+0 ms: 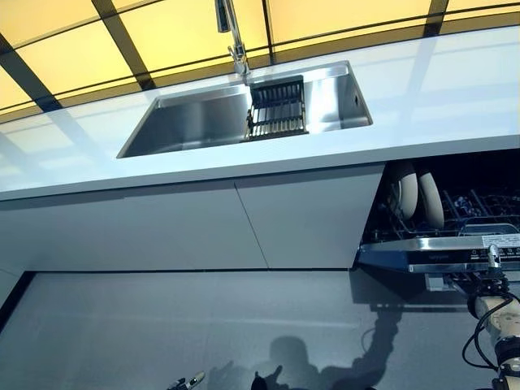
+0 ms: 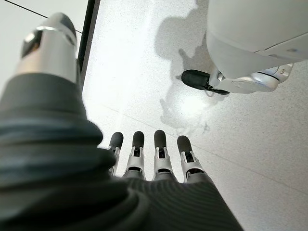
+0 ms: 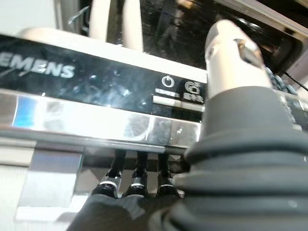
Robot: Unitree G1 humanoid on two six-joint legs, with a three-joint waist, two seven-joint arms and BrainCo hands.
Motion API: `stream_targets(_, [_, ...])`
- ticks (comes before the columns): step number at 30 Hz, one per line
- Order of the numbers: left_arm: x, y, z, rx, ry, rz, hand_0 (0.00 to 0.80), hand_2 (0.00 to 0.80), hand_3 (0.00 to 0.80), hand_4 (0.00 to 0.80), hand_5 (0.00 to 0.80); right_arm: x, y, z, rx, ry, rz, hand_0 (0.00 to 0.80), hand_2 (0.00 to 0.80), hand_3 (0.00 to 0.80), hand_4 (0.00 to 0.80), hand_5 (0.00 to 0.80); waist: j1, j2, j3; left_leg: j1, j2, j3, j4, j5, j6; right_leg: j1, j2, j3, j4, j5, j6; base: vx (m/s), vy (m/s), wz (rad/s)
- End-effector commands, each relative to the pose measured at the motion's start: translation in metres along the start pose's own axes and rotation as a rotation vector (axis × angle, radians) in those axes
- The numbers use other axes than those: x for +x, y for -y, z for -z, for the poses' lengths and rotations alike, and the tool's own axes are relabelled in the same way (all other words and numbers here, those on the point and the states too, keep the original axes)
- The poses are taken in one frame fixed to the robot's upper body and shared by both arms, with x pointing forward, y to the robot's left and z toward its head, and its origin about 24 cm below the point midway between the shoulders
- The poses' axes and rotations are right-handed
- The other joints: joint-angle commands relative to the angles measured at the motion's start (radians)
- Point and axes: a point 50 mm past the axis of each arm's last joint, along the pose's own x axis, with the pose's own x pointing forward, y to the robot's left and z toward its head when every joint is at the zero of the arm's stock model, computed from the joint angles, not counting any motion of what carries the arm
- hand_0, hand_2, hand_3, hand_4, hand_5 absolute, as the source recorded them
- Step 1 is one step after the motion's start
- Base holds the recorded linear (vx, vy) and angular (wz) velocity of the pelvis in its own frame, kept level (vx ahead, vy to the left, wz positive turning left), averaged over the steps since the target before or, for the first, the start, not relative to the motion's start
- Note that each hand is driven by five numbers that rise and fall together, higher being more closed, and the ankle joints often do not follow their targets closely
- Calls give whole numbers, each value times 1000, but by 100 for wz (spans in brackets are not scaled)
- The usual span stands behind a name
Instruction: Take plates into dishwasher
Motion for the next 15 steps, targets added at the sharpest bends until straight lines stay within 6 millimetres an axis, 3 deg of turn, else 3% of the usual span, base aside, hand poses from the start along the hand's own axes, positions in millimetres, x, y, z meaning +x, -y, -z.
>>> stream_targets(1, [-14,-65,17,89,-127,-201,0,0,0,0,0,-19,-110,1,-515,-11,-628,0,0,0,0,0,-50,-258,-308,-12,36,25,-1,-22,22,27,89,40,13,-25,-33,-16,-9,-13])
stream_targets(9, [-12,-60,12,72,-107,-193,0,0,0,0,0,-6,-34,63,-589,-266,-409,0,0,0,0,0,-63,-251,-280,4,40,46,-1,-32,33,30,88,47,22,-33,-39,20,2,-11])
stream_targets(12, [-13,-62,14,70,-107,-197,0,0,0,0,0,-9,-3,69,-655,-309,-328,0,0,0,0,0,-68,-250,-274,5,41,50,-1,-33,34,28,86,48,25,-35,-36,15,2,-10])
stream_targets(15, [-14,-65,17,63,-109,-203,0,0,0,0,0,-12,15,70,-694,-350,-287,0,0,0,0,0,-71,-251,-269,6,43,55,-1,-32,35,27,86,50,25,-34,-35,7,0,-11])
